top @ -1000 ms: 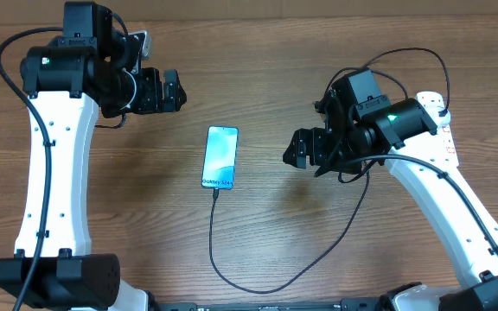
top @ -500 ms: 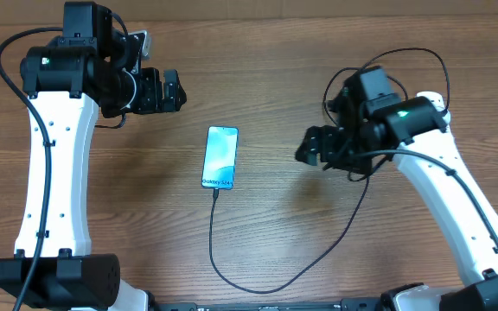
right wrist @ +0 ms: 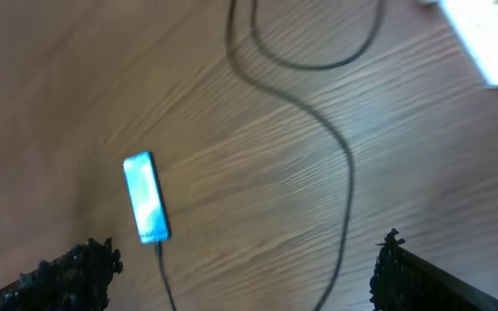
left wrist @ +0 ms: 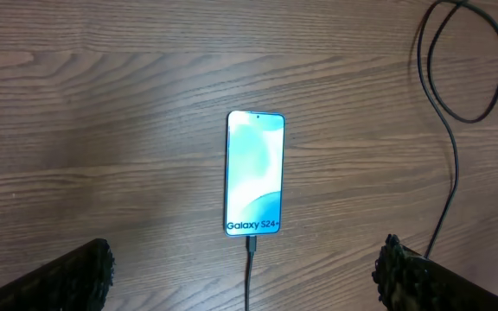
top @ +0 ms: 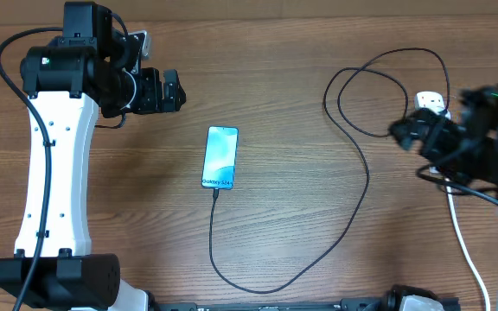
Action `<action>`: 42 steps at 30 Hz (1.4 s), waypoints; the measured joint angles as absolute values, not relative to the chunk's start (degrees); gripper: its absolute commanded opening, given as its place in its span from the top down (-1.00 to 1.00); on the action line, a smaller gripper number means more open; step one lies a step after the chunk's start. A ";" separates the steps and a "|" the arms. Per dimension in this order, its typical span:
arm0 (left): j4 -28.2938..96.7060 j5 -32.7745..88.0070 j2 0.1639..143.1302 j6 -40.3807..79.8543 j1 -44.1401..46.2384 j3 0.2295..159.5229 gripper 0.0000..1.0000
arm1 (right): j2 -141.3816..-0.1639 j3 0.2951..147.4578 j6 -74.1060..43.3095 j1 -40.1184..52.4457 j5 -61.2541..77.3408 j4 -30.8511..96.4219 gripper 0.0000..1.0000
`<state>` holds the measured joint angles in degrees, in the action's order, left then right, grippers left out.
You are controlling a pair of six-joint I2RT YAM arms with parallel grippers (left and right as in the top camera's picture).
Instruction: Plug charger to phone and switch on socket
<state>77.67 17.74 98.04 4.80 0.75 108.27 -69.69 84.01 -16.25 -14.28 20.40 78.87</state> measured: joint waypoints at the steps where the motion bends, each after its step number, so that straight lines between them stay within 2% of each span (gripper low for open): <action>1: 77.67 17.74 98.04 4.80 0.75 108.27 -1.00 | -69.71 84.01 -15.64 -16.34 21.17 78.94 -0.90; 2: 77.67 17.74 98.04 4.80 0.75 108.27 -0.99 | -70.00 84.01 -14.98 -18.52 22.04 78.81 -0.85; 4: 77.67 17.74 98.04 4.80 0.75 108.27 -0.99 | -71.02 84.01 -13.91 -22.83 24.21 78.30 -0.61; 5: 77.67 17.72 98.04 4.80 0.75 108.27 -1.00 | -71.83 84.01 -13.28 -25.30 25.74 77.69 -0.39; 11: 77.78 17.74 98.04 4.80 0.75 108.27 -1.00 | -78.74 84.01 -10.90 -38.00 35.35 72.07 0.51; 15: 77.80 17.74 98.04 4.80 0.75 108.27 -1.00 | -83.96 84.01 -11.31 -42.72 40.29 67.42 0.92; 33: 77.78 17.72 98.04 4.80 0.75 108.27 -0.99 | -104.36 84.01 -19.25 -45.67 44.38 52.10 0.92; 42: 77.78 17.72 98.04 4.80 0.75 108.27 -0.99 | -107.20 83.61 -22.85 -45.65 42.96 45.98 0.93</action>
<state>77.78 17.72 98.04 4.80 0.75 108.27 -107.20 83.61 -22.85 -45.65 42.96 45.98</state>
